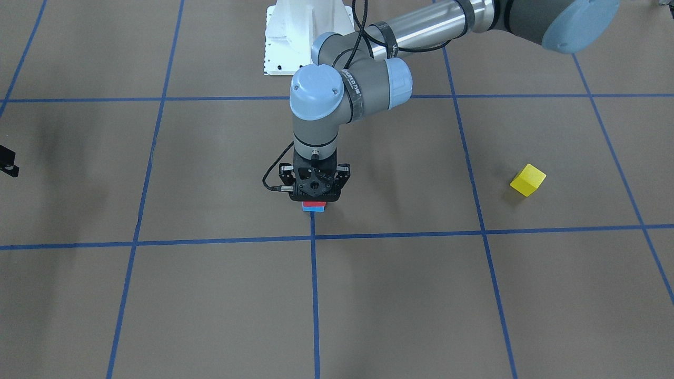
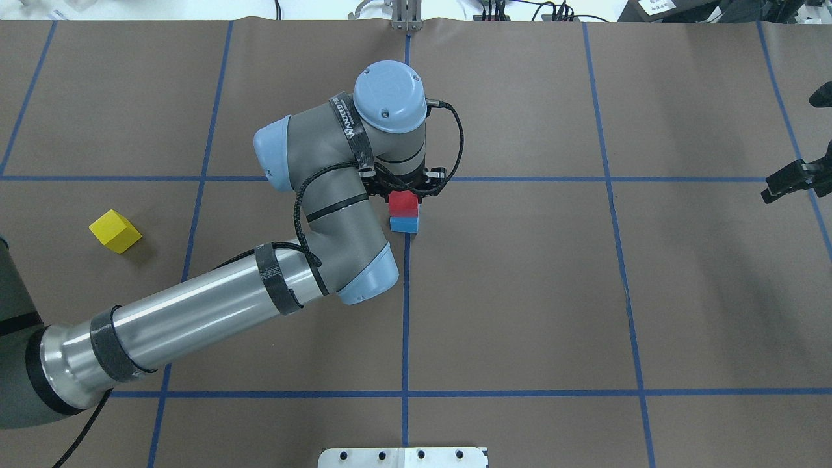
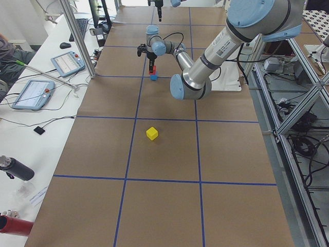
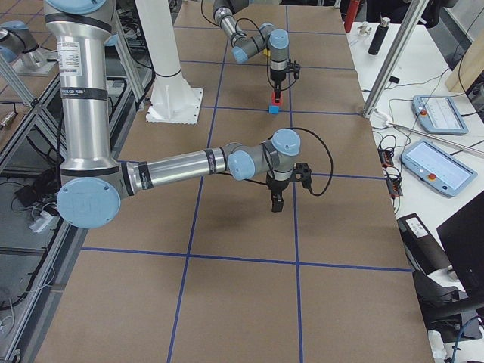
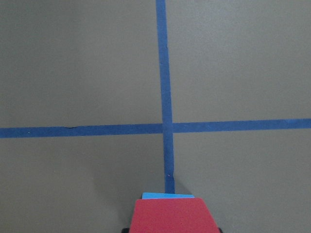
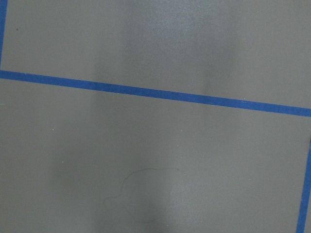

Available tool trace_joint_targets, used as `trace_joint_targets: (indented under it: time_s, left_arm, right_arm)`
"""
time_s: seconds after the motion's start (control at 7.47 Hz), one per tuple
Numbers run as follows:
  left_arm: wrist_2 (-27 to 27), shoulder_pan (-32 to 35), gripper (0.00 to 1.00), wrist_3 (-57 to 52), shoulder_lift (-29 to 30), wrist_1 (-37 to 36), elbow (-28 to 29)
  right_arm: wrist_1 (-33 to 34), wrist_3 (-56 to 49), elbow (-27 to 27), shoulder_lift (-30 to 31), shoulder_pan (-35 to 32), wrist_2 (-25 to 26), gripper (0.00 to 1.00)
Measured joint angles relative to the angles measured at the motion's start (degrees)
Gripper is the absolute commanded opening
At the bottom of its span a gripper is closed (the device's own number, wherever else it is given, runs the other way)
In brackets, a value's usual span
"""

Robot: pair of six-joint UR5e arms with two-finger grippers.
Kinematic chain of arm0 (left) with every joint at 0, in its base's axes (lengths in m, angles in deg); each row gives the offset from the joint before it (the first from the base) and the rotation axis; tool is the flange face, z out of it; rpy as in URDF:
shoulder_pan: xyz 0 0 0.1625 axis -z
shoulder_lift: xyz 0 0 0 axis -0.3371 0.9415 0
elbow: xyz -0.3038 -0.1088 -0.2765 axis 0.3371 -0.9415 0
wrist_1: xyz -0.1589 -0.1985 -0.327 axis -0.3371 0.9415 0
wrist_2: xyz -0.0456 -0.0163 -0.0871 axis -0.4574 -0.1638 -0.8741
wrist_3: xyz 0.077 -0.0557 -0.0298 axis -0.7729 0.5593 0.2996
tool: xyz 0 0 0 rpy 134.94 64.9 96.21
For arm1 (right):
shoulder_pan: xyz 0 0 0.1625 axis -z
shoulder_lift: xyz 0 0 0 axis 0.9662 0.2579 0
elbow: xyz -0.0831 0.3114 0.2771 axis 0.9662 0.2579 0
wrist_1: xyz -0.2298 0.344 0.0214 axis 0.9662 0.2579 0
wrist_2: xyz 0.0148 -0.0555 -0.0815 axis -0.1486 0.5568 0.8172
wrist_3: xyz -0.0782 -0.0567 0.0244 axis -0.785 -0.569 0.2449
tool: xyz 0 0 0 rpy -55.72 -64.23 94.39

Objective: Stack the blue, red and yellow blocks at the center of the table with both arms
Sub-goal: 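Lower the red cube onto the blue cube and open the left gripper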

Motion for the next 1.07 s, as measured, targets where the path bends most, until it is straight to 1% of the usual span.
trace_joint_targets:
  time_s: [1.07]
  left_arm:
    - [0.02, -0.63, 0.00, 0.05, -0.04, -2.10, -1.24]
  right_arm:
    - [0.00, -0.05, 0.06, 0.07, 0.00, -0.03, 1.00]
